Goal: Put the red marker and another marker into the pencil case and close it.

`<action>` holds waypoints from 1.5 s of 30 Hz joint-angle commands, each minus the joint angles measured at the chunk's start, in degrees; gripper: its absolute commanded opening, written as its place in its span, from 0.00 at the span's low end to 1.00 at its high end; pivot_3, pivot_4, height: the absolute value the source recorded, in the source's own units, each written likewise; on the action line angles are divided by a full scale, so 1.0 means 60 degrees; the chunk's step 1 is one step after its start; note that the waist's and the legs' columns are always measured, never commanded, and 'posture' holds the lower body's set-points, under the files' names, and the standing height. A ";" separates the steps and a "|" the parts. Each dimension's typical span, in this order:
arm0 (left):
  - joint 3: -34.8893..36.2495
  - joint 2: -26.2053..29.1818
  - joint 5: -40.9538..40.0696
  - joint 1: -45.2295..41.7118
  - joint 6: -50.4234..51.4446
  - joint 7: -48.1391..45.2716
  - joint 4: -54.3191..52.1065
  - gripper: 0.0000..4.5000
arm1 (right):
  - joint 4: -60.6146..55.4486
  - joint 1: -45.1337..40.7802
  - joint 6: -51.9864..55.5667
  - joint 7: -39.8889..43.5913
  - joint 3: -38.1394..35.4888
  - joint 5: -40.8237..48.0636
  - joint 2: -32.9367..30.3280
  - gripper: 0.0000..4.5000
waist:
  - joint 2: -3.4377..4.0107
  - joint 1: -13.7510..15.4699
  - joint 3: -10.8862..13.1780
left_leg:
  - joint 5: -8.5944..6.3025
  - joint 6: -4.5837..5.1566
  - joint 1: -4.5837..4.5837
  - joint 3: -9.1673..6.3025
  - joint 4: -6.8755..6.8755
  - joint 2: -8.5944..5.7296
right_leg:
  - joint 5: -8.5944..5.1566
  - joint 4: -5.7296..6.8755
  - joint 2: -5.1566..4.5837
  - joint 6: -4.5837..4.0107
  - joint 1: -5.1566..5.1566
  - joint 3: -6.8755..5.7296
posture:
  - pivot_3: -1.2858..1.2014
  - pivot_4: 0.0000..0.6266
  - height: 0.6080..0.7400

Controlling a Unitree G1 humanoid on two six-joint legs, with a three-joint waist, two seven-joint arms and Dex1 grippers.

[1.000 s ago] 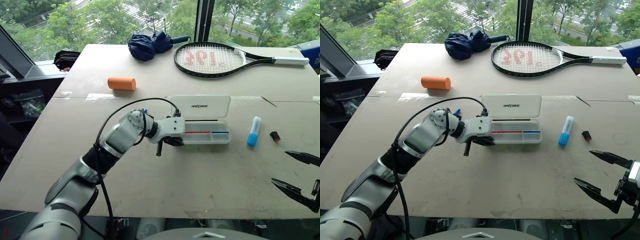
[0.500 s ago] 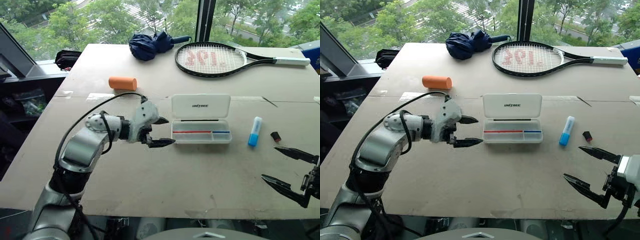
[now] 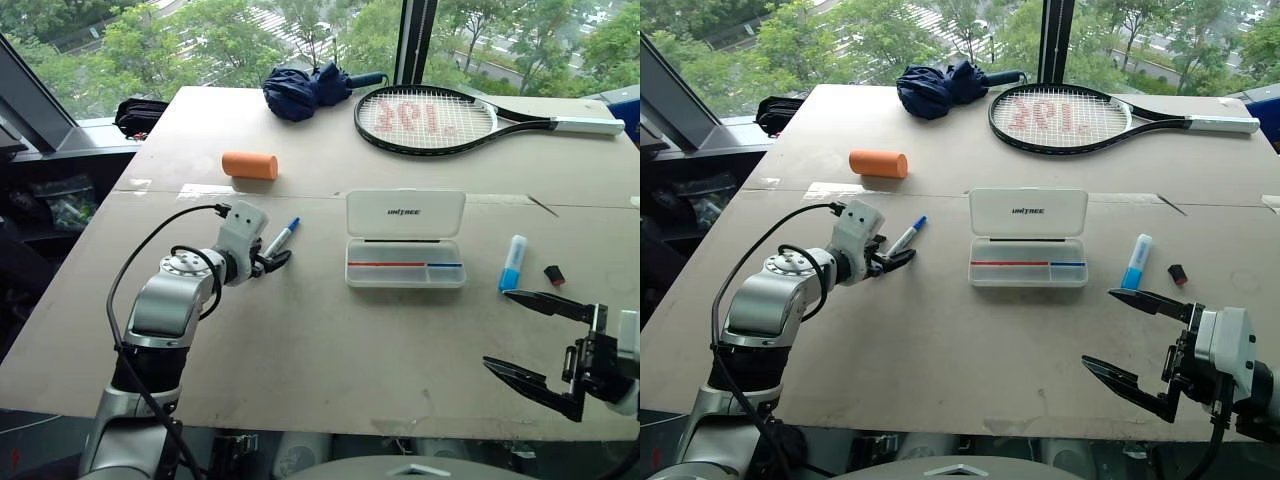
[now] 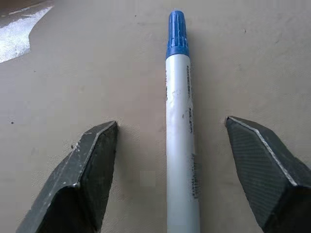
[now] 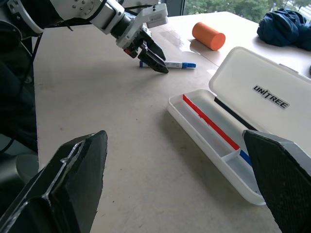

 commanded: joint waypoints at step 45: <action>-0.5147 -0.1551 0.1458 -0.6202 -0.6464 -0.6815 0.6023 0.63 | -0.0517 0.2903 -0.1024 -0.1346 -0.1476 -0.0651 0.2024 1.00 | -0.0008 -0.0048 0.0016 | -0.0002 0.0004 -0.0023 0.0019 -0.0003 -0.0004 | -0.0004 -0.0008 0.0023 0.0002 -0.0022 0.0021 | 0.52 0.24 0.93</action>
